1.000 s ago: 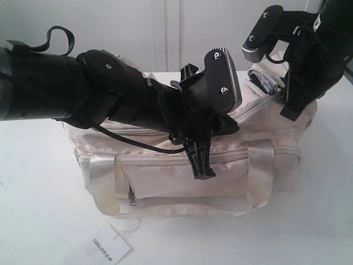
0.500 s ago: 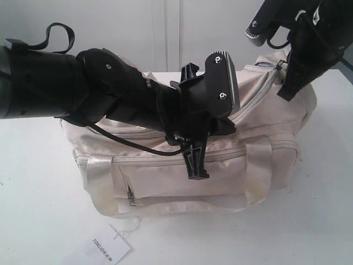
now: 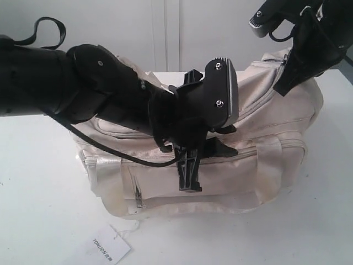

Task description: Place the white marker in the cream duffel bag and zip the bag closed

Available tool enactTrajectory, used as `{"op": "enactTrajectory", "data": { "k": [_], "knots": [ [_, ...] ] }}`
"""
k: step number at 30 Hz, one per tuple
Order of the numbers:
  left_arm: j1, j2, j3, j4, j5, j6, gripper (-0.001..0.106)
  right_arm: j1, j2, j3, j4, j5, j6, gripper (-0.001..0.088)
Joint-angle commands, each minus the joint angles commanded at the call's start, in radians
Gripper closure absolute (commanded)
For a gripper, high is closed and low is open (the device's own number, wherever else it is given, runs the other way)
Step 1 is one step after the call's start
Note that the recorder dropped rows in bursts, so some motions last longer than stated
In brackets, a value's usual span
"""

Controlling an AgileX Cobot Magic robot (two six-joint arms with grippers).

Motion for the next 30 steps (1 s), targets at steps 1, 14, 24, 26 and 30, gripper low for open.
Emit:
{"op": "enactTrajectory", "data": {
  "k": [1,14,24,26,30],
  "knots": [
    [0.0,0.0,0.0,-0.011,0.012,0.0,0.06,0.0,0.0,0.002,0.005,0.003,0.0,0.0868],
    [-0.132,0.041,0.0,-0.066,-0.216,0.004,0.06,0.0,0.014,0.002,0.121,0.073,-0.002,0.0868],
    [-0.199,0.19,-0.069,-0.066,-0.397,0.002,0.055,0.0,0.014,0.002,0.134,0.09,-0.008,0.0868],
    [-0.199,0.2,-0.076,-0.066,-0.397,0.0,0.082,0.0,0.014,0.002,0.119,0.09,-0.031,0.0868],
    [-0.199,0.2,-0.076,-0.066,-0.326,0.002,0.105,0.0,0.014,0.002,0.052,0.074,-0.065,0.0868]
  ]
}}
